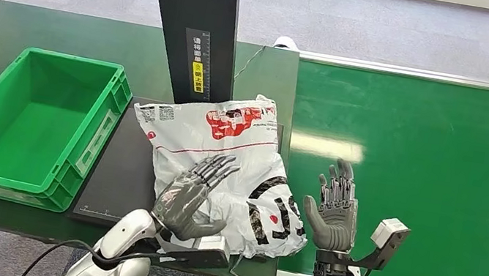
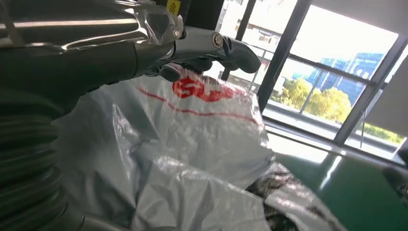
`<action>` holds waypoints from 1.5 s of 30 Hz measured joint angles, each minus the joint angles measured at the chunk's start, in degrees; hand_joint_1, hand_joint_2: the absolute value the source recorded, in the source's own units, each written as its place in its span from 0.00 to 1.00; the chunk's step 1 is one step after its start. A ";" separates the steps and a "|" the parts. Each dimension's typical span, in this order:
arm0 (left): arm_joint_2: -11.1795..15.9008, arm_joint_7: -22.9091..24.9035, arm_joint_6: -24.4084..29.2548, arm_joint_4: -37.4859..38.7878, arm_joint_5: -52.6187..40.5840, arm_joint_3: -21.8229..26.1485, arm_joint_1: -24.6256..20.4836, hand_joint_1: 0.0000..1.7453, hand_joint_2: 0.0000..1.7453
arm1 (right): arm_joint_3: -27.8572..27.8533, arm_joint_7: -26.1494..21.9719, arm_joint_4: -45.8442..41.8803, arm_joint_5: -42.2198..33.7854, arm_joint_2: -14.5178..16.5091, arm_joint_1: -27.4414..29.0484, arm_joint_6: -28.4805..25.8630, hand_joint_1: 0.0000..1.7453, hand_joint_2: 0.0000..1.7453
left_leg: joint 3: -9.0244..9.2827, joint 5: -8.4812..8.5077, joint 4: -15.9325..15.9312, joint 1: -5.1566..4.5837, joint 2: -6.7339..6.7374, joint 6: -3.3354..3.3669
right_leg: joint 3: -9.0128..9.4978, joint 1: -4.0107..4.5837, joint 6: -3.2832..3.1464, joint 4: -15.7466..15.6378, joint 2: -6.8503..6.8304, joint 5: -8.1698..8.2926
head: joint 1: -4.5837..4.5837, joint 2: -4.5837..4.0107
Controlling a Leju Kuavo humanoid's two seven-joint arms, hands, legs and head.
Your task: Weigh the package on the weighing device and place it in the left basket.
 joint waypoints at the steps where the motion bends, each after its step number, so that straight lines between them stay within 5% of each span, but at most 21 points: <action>1: 0.70 0.00 -0.51 0.14 0.20 -0.56 0.28 0.00 1.00 | -0.13 0.04 0.11 -0.16 -0.02 0.00 0.02 0.00 1.00 | 0.00 0.00 0.00 0.00 0.00 0.00 | 0.00 0.00 0.00 0.00 0.00 0.00 | 0.00 0.00; 10: 6.22 0.60 -2.67 1.66 0.72 -3.57 0.67 0.00 1.00 | -0.72 0.88 0.72 -1.64 0.07 0.10 0.07 0.00 1.00 | 0.01 0.01 0.00 0.00 -0.01 0.00 | 0.01 0.00 0.00 0.00 0.00 0.00 | 0.01 0.00; 23: 7.29 1.25 -3.19 5.75 0.98 -4.89 -1.61 0.00 1.00 | -0.73 1.31 0.74 -1.86 0.34 0.17 0.07 0.00 1.00 | 0.07 0.02 0.00 0.00 -0.02 -0.01 | 0.08 0.00 0.00 0.00 -0.02 0.00 | 0.01 0.00; 27: 6.77 1.21 -2.83 9.14 1.08 -5.52 -3.66 0.94 1.00 | -0.70 1.80 0.74 -2.34 0.41 0.32 0.08 0.00 1.00 | 0.17 0.08 -0.02 -0.04 -0.20 0.08 | 0.28 -0.05 0.03 -0.02 -0.22 -0.02 | 0.00 0.00; 28: 6.54 1.19 -2.39 10.14 1.06 -5.67 -4.12 1.00 1.00 | -0.67 1.90 0.74 -2.55 0.42 0.34 0.09 0.00 1.00 | 0.18 0.11 -0.02 -0.07 -0.27 0.11 | 0.32 -0.07 0.05 -0.03 -0.28 -0.02 | 0.01 0.00; 45: 6.95 -1.64 8.81 13.63 9.48 0.97 -3.69 1.00 1.00 | -0.01 2.82 0.65 -5.00 0.43 1.37 -0.26 0.00 1.00 | -0.15 0.58 -0.01 -0.04 -0.08 0.08 | -0.08 -0.04 0.02 -0.01 -0.15 0.56 | 0.04 0.00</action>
